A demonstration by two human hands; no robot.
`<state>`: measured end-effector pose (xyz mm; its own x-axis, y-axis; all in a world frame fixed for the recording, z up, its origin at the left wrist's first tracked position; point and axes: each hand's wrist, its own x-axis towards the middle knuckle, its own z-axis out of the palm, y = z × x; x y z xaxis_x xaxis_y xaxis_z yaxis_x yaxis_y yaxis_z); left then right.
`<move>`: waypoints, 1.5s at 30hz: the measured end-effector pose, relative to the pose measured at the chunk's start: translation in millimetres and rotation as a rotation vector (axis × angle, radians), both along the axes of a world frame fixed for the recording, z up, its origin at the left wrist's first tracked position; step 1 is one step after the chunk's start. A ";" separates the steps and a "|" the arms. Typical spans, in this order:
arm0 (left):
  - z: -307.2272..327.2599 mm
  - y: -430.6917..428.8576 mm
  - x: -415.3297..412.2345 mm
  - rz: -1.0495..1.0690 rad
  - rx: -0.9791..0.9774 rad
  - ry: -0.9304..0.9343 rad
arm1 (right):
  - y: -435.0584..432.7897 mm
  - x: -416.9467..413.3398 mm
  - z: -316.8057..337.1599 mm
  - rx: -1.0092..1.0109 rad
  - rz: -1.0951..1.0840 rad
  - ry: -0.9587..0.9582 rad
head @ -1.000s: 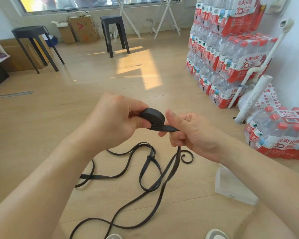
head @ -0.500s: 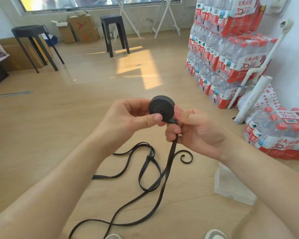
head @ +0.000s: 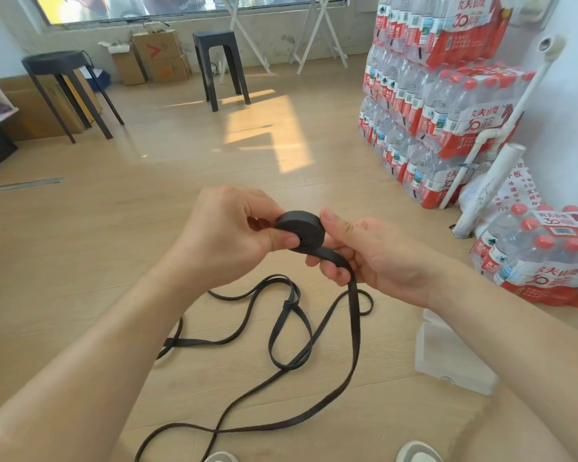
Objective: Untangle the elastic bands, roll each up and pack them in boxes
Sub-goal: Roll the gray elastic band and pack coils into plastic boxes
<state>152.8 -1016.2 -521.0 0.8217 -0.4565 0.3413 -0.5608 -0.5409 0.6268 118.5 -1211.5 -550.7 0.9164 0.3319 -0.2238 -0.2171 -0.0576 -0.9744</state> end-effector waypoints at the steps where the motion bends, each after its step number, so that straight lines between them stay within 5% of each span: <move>1: 0.6 1.6 1.1 0.000 0.011 -0.017 | 0.0 -0.7 1.2 -0.016 -0.007 0.001; 14: -0.2 0.6 3.4 -0.094 0.320 -0.234 | 8.0 -1.3 -3.2 -0.119 -0.040 -0.038; 16: -2.3 0.4 4.1 -0.076 0.235 -0.173 | 5.5 0.3 -3.0 -0.064 -0.035 -0.035; 21: -3.5 -0.9 2.3 -0.100 -0.327 0.447 | -0.2 3.1 -3.2 0.282 -0.010 0.019; 24: -9.0 -0.9 3.1 -0.147 -0.503 0.571 | 0.6 2.1 -4.4 0.382 0.038 0.027; 33: -2.5 -5.7 0.0 -0.119 -0.350 0.357 | -3.1 2.0 -6.7 0.457 0.128 0.062; 45: -6.5 6.6 9.2 -0.044 0.135 -0.141 | 3.9 -0.4 -1.1 0.033 0.024 0.038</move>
